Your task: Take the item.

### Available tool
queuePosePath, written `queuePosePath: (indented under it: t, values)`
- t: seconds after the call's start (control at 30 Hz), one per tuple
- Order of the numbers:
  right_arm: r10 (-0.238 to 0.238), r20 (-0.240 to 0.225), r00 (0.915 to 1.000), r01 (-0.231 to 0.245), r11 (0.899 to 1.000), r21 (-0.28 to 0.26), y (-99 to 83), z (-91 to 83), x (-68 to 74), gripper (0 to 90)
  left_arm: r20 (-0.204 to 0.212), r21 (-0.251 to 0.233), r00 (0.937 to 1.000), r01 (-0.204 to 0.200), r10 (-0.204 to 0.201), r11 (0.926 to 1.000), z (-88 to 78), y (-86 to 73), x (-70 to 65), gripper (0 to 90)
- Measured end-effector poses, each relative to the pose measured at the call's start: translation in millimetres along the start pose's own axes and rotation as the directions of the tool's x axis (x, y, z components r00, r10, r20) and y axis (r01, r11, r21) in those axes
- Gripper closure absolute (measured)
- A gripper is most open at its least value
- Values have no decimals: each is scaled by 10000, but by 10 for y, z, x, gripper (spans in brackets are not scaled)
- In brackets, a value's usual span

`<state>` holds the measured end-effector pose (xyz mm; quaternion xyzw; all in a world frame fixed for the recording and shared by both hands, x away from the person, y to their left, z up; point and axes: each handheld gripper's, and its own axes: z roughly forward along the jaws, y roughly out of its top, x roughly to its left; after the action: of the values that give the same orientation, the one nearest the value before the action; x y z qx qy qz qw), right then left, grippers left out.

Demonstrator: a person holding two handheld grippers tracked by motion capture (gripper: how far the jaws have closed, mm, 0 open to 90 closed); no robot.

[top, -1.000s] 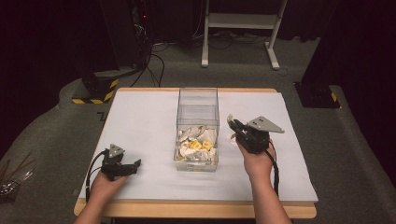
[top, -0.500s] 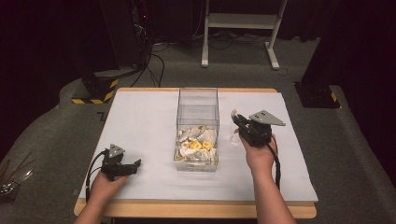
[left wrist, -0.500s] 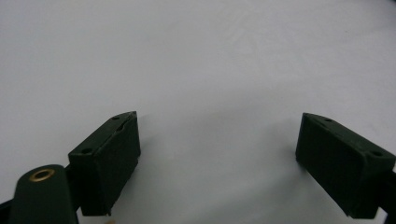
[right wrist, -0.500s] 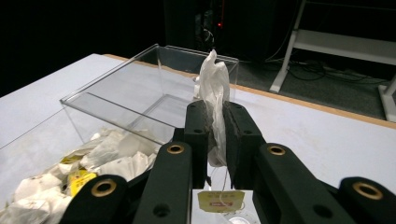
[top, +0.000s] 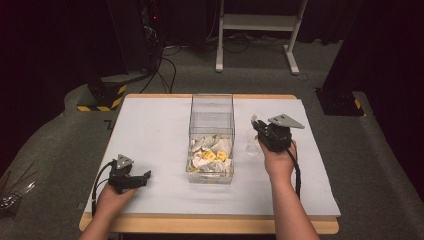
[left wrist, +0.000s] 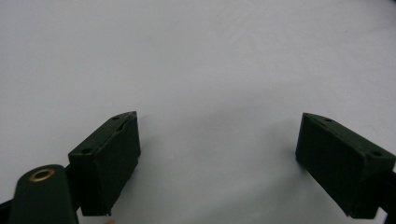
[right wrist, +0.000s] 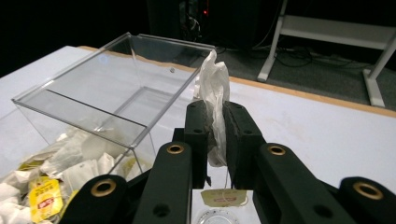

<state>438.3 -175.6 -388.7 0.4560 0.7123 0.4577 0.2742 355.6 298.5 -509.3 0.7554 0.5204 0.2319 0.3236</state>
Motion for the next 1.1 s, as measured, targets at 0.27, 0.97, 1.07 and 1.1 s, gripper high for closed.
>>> queuePosePath:
  t: [0.27,0.97,1.07,1.1]
  values:
    - [144,56,9999,-146,9994,308,-78,75,-43,802,4,-7,10000,3,-3,10000,1,0,0,140]
    - [351,159,9993,-362,9966,739,-243,164,-98,779,1,-5,10000,1,-1,10000,0,0,0,140]
    - [407,168,9990,-419,9962,766,-239,166,-98,702,2,-6,10000,2,-2,10000,1,0,0,140]
    - [448,150,9989,-459,9959,777,-237,168,-99,702,2,-6,10000,2,-2,10000,1,0,0,140]
